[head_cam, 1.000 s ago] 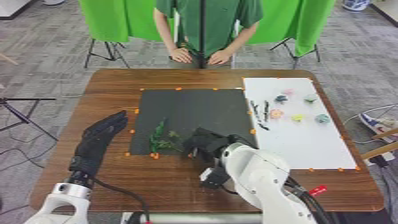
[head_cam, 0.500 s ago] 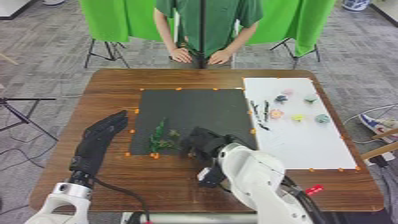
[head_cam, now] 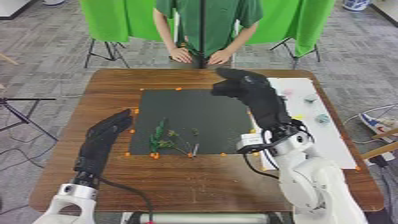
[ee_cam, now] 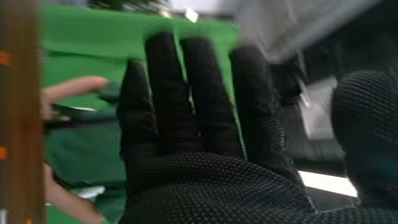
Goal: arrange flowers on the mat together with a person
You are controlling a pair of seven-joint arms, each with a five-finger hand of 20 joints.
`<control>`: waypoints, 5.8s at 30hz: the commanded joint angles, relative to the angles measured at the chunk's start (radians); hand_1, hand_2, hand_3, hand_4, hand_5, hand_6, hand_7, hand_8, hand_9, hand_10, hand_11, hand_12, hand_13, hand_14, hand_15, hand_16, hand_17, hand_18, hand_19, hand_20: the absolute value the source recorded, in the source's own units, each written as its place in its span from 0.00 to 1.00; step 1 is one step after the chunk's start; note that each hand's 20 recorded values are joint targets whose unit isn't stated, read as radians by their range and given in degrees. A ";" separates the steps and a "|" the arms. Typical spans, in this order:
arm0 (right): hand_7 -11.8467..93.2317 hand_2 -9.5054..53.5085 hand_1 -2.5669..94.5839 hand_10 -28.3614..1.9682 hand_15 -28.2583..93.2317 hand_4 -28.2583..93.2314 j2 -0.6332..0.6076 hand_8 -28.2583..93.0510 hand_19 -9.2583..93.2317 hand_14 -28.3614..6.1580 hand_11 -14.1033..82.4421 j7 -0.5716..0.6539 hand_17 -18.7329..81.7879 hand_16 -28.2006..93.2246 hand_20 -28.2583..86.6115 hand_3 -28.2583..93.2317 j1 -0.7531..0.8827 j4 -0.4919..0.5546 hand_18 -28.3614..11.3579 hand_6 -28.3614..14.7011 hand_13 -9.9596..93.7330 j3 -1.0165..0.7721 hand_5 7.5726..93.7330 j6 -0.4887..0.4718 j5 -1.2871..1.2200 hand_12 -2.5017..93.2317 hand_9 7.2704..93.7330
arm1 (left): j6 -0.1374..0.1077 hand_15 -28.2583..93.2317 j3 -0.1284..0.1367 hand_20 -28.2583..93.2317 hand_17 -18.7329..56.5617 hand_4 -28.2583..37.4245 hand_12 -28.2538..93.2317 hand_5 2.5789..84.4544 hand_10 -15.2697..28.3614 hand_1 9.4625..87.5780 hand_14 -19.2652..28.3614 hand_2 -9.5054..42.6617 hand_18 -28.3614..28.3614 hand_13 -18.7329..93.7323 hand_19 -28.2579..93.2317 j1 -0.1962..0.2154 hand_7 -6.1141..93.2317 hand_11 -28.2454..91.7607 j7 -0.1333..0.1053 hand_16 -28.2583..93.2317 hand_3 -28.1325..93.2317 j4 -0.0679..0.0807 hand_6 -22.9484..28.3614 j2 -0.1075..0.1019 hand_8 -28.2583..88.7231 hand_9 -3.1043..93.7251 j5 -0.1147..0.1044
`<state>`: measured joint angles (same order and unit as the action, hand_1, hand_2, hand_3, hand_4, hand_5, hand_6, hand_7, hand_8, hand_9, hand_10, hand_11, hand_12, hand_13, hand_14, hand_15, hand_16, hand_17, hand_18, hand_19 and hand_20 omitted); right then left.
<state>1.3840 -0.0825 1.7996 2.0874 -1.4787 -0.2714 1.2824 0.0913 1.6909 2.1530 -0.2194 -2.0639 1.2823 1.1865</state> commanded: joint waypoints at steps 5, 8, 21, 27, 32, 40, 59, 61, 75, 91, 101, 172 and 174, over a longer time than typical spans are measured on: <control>0.17 0.24 0.08 0.47 0.27 0.09 -0.039 0.16 0.16 0.46 0.18 -0.199 0.31 0.37 0.46 0.90 0.288 0.003 0.36 0.67 0.35 -0.066 0.33 0.196 -0.177 0.14 0.36 | -0.061 0.30 -0.051 0.37 0.29 0.16 0.35 0.52 0.64 0.20 0.72 0.05 0.68 0.44 0.25 -0.017 0.17 0.33 -0.046 0.26 0.77 -0.005 0.52 -0.006 0.20 0.47 -0.021; 0.18 0.24 0.07 0.47 0.27 0.09 -0.076 0.16 0.15 0.46 0.18 -0.197 0.31 0.37 0.46 0.90 0.308 0.004 0.36 0.67 0.35 -0.058 0.32 0.168 -0.163 0.14 0.35 | -0.061 0.30 -0.054 0.37 0.29 0.16 0.35 0.52 0.63 0.19 0.72 0.05 0.69 0.44 0.26 -0.008 0.17 0.33 -0.030 0.26 0.77 -0.008 0.51 -0.010 0.20 0.47 -0.025; 0.18 0.24 0.07 0.47 0.28 0.08 -0.060 0.16 0.16 0.46 0.18 -0.186 0.31 0.36 0.46 0.90 0.275 -0.018 0.36 0.66 0.35 -0.040 0.32 0.161 -0.119 0.14 0.35 | -0.004 0.30 -0.089 0.37 0.28 0.15 0.35 0.51 0.63 0.19 0.72 0.06 0.69 0.43 0.26 -0.051 0.16 0.33 -0.014 0.26 0.77 0.011 0.52 -0.018 0.20 0.47 -0.008; 0.19 0.10 0.15 0.45 0.28 0.10 -0.053 0.16 0.16 0.47 0.18 -0.198 0.30 0.36 0.46 0.89 0.274 -0.021 0.37 0.64 0.33 -0.056 0.33 0.159 -0.067 0.14 0.34 | -0.002 0.30 -0.105 0.39 0.32 0.17 0.35 0.51 0.63 0.21 0.73 0.04 0.70 0.45 0.29 -0.069 0.16 0.33 -0.037 0.26 0.76 0.020 0.52 -0.015 0.20 0.47 0.015; 0.19 0.01 0.18 0.45 0.27 0.11 -0.049 0.17 0.15 0.46 0.18 -0.189 0.30 0.37 0.46 0.89 0.289 -0.017 0.38 0.62 0.32 -0.075 0.31 0.156 -0.051 0.16 0.31 | -0.019 0.30 -0.107 0.39 0.32 0.18 0.35 0.51 0.63 0.23 0.73 0.01 0.69 0.45 0.29 -0.063 0.16 0.33 -0.042 0.26 0.76 0.017 0.52 -0.007 0.20 0.47 0.017; 0.19 0.00 0.19 0.45 0.26 0.11 -0.041 0.17 0.16 0.44 0.17 -0.169 0.29 0.40 0.45 0.89 0.294 -0.021 0.35 0.60 0.32 -0.084 0.30 0.151 -0.057 0.17 0.30 | -0.027 0.30 -0.100 0.38 0.31 0.19 0.35 0.50 0.63 0.24 0.73 0.00 0.69 0.45 0.28 -0.063 0.17 0.33 -0.042 0.26 0.76 0.015 0.52 -0.002 0.20 0.47 0.028; 0.19 0.02 0.18 0.44 0.27 0.10 -0.035 0.17 0.18 0.42 0.18 -0.146 0.31 0.40 0.46 0.88 0.293 -0.020 0.34 0.60 0.35 -0.073 0.32 0.166 -0.057 0.18 0.34 | -0.010 0.30 -0.070 0.38 0.29 0.19 0.35 0.51 0.63 0.24 0.73 0.00 0.70 0.44 0.27 -0.048 0.18 0.34 -0.032 0.27 0.76 0.014 0.51 -0.012 0.20 0.47 0.017; 0.19 0.02 0.18 0.44 0.27 0.10 -0.036 0.17 0.18 0.42 0.18 -0.150 0.31 0.40 0.46 0.88 0.291 -0.021 0.34 0.60 0.35 -0.072 0.32 0.169 -0.054 0.18 0.34 | -0.015 0.30 -0.068 0.37 0.29 0.19 0.35 0.51 0.63 0.24 0.73 0.00 0.70 0.44 0.27 -0.044 0.18 0.34 -0.034 0.27 0.76 0.013 0.51 -0.011 0.20 0.47 0.019; 0.19 0.02 0.18 0.44 0.28 0.10 -0.030 0.17 0.18 0.43 0.18 -0.147 0.31 0.40 0.46 0.88 0.295 -0.019 0.34 0.60 0.35 -0.075 0.33 0.184 -0.058 0.18 0.34 | -0.027 0.30 -0.056 0.37 0.29 0.19 0.36 0.51 0.63 0.24 0.73 0.00 0.70 0.44 0.27 -0.034 0.18 0.34 -0.034 0.27 0.76 0.011 0.51 -0.008 0.20 0.47 0.005; 0.23 0.00 0.31 0.42 0.47 0.09 -0.351 0.16 0.71 0.38 0.29 0.347 0.45 0.40 0.58 0.85 -0.064 -0.063 0.24 0.55 0.62 -0.003 0.45 0.418 0.710 0.20 0.48 | -0.030 0.30 -0.049 0.37 0.29 0.19 0.35 0.51 0.63 0.24 0.73 0.00 0.70 0.44 0.27 -0.029 0.17 0.34 -0.026 0.27 0.76 0.009 0.52 -0.017 0.20 0.47 0.001; 0.23 0.00 0.37 0.38 0.57 0.08 -0.471 0.16 0.81 0.38 0.32 0.433 0.53 0.40 0.59 0.82 -0.227 -0.205 0.20 0.58 0.73 0.115 0.53 0.161 1.008 0.21 0.59 | -0.022 0.30 -0.047 0.37 0.29 0.19 0.36 0.51 0.63 0.24 0.73 0.00 0.70 0.44 0.27 -0.029 0.17 0.33 -0.026 0.27 0.76 0.007 0.52 -0.023 0.20 0.47 0.003; 0.35 0.00 1.00 0.58 0.54 0.64 -0.093 0.34 0.89 0.78 0.25 0.200 0.84 0.56 0.63 0.02 -0.881 -0.467 0.50 0.59 1.00 0.759 0.88 0.094 1.029 0.49 0.97 | -0.292 0.30 0.003 0.37 0.30 0.15 0.35 0.51 0.63 0.19 0.71 0.08 0.69 0.44 0.27 -0.040 0.17 0.33 -0.119 0.27 0.77 0.093 0.52 -0.083 0.20 0.46 -0.187; 0.35 0.00 1.00 0.58 0.54 0.64 -0.026 0.34 0.89 0.78 0.25 0.181 0.84 0.56 0.62 0.02 -0.879 -0.511 0.50 0.59 1.00 0.773 0.88 0.057 1.076 0.49 0.97 | -0.291 0.30 -0.010 0.37 0.30 0.14 0.35 0.51 0.63 0.19 0.71 0.08 0.69 0.44 0.27 -0.057 0.17 0.33 -0.124 0.27 0.77 0.102 0.52 -0.083 0.20 0.46 -0.192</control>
<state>1.0567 0.1612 0.9403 1.6241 -0.7737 -0.1335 2.2631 -0.2000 1.7158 2.1407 -0.3386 -2.0088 1.2053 1.0047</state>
